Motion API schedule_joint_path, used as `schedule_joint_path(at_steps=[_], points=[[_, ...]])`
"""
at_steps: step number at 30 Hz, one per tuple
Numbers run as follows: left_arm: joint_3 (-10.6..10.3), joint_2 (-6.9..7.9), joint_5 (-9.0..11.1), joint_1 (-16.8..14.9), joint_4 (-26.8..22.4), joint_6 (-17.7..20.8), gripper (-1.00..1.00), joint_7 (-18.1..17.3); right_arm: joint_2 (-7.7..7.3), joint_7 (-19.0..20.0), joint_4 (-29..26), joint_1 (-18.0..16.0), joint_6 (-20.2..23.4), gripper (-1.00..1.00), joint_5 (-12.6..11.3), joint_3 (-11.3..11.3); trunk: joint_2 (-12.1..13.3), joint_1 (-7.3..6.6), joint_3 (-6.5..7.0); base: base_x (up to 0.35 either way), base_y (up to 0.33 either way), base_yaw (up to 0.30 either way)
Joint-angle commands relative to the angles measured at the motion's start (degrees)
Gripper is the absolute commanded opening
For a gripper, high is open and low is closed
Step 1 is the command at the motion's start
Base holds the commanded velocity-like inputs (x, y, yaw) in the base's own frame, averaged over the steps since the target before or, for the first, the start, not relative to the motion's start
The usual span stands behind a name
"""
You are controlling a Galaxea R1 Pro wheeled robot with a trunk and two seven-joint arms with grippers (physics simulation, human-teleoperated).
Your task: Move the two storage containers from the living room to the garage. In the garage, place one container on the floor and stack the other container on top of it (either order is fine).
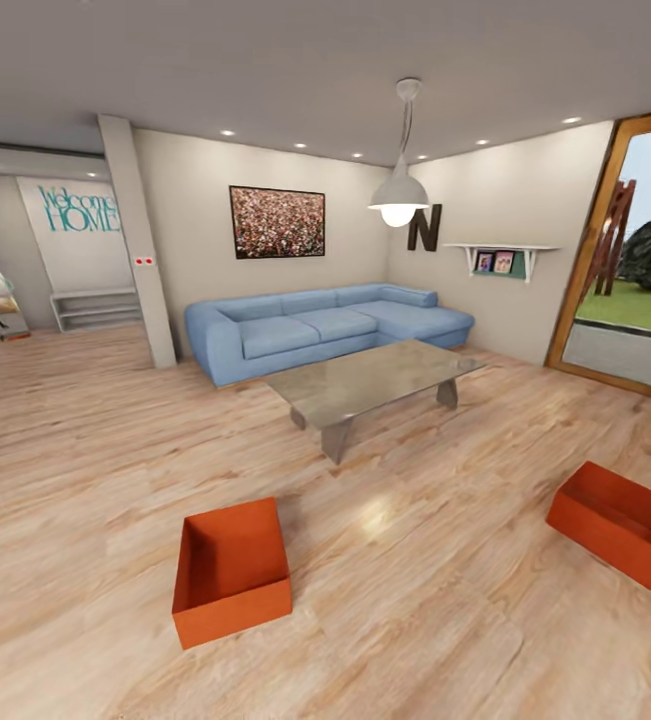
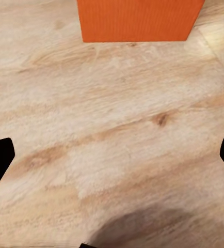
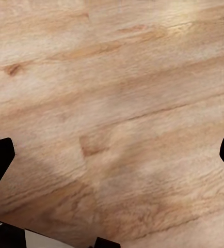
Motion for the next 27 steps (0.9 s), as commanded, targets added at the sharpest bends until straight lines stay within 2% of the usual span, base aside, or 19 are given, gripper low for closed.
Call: schedule_joint_path(at_steps=[1,11,27], points=[[-0.2,-0.01,0.4,-0.04,0.07,-0.16,1.0,0.03,-0.02,0.16,-0.11,0.04,-0.05,1.0,0.02,0.01,-0.03,0.0,-0.04,0.0,0.0,0.3],[-0.2,-0.01,0.41,-0.04,0.08,-0.16,1.0,0.03,-0.02,0.16,-0.11,0.04,-0.04,1.0,0.02,0.01,-0.03,0.0,0.26,0.05,0.0,0.297],[-0.2,-0.01,0.59,-0.04,0.08,-0.16,1.0,0.03,-0.02,0.16,-0.11,0.04,-0.1,1.0,0.02,0.01,-0.03,0.0,0.84,0.305,0.0,0.292]])
